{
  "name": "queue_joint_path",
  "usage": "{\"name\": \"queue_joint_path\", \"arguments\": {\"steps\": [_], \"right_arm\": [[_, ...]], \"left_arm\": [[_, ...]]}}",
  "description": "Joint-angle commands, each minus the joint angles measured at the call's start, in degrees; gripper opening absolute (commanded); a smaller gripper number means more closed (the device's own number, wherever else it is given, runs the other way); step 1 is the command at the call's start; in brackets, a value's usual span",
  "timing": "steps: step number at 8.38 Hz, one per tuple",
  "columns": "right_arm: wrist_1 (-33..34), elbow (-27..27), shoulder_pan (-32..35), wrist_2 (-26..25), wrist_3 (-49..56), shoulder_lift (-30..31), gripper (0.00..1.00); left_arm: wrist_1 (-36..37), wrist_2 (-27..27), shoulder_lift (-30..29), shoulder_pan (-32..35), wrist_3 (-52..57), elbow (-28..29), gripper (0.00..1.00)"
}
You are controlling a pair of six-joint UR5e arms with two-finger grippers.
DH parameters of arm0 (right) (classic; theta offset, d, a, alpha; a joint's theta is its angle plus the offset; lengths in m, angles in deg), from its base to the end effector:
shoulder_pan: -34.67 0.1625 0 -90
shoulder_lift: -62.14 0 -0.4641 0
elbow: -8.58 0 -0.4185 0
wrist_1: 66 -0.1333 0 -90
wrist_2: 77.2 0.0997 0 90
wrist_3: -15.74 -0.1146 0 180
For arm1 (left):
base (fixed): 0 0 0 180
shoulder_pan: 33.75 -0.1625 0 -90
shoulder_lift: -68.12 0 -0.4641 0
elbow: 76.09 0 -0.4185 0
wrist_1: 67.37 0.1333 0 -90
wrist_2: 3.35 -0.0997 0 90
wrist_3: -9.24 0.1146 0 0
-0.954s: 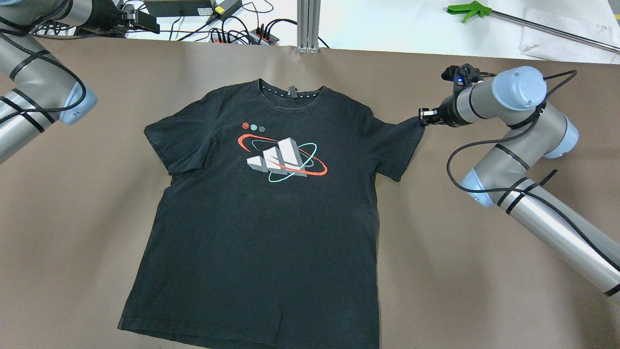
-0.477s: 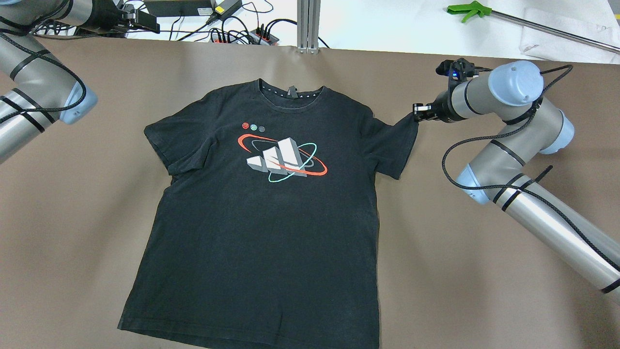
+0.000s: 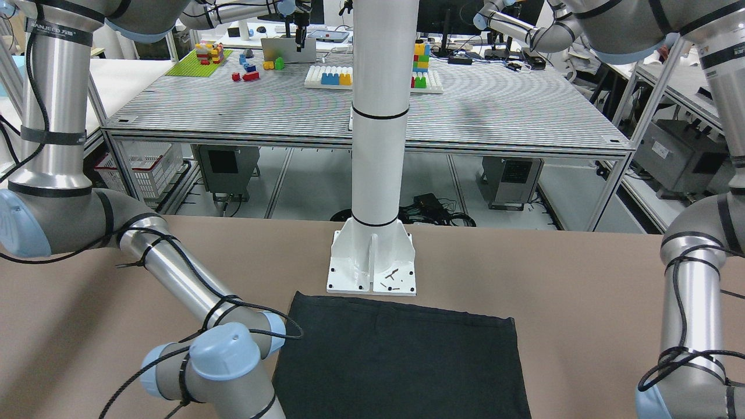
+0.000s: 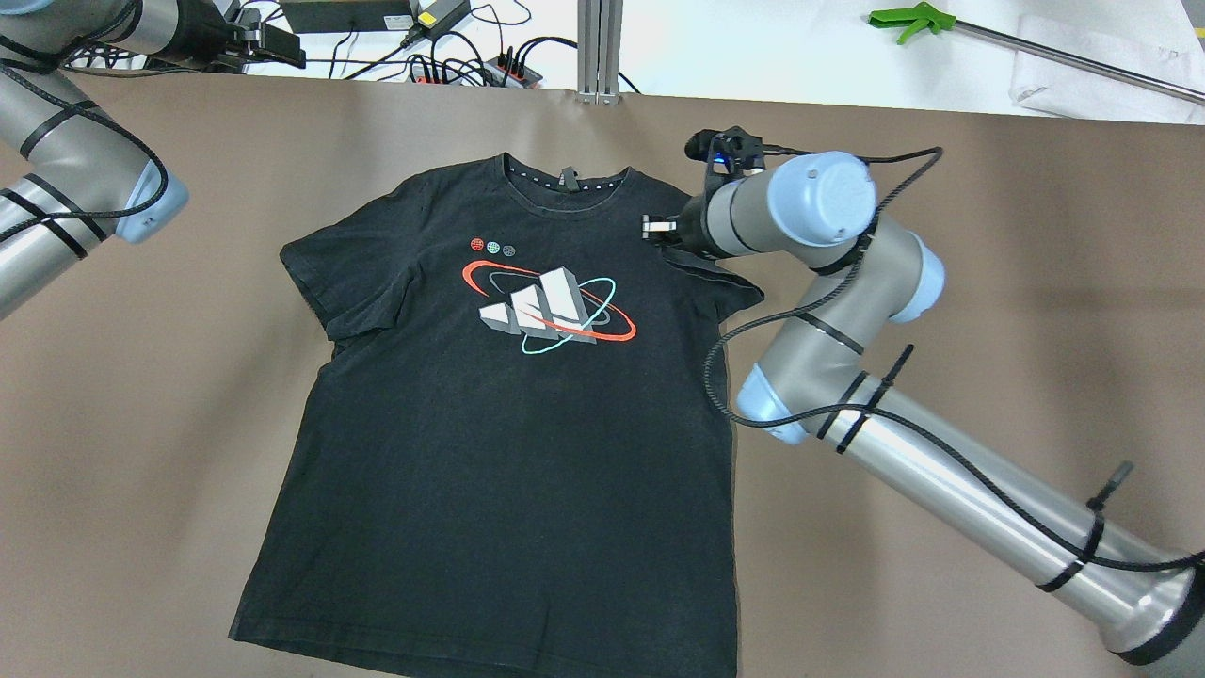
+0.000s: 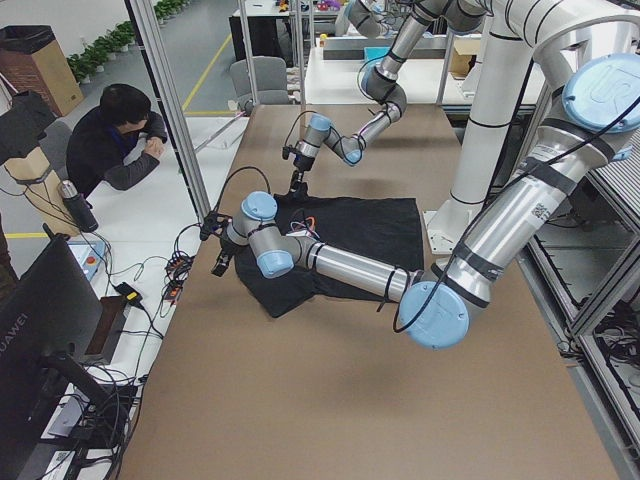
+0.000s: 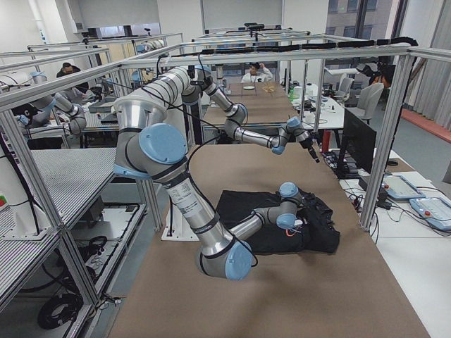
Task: Fold clothes
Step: 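Lift the sleeve with the right gripper and fold it toward the collar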
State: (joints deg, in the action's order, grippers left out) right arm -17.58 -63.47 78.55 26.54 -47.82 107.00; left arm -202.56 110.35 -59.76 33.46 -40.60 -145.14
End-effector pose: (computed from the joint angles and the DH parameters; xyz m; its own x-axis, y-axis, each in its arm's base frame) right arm -0.5327 -0.6595 0.2460 0.4625 -0.1553 0.8729 -0.3438 0.8761 0.3380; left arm 0.2390 -0.7941 0.3679 0.5941 0.1105 -0.7968 0.4232 0.7994 0.4264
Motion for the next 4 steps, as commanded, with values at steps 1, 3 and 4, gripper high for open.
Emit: {"name": "queue_joint_path", "arguments": {"steps": [1,3,4], "right_arm": [[0.6,7.3,-1.3,-5.6,0.3,-5.0,0.00],[0.6,8.1,-1.3,-6.8,0.2,-5.3,0.94],[0.7,8.6,-2.4,-8.5,-0.2,-6.5,0.94]], "left_arm": [[-0.1,-0.8,-0.1,-0.1,0.0,0.3,0.95],[-0.1,-0.9,-0.2,-0.1,0.0,0.3,0.95],[-0.1,-0.8,-0.2,-0.1,0.0,0.3,0.95]]}}
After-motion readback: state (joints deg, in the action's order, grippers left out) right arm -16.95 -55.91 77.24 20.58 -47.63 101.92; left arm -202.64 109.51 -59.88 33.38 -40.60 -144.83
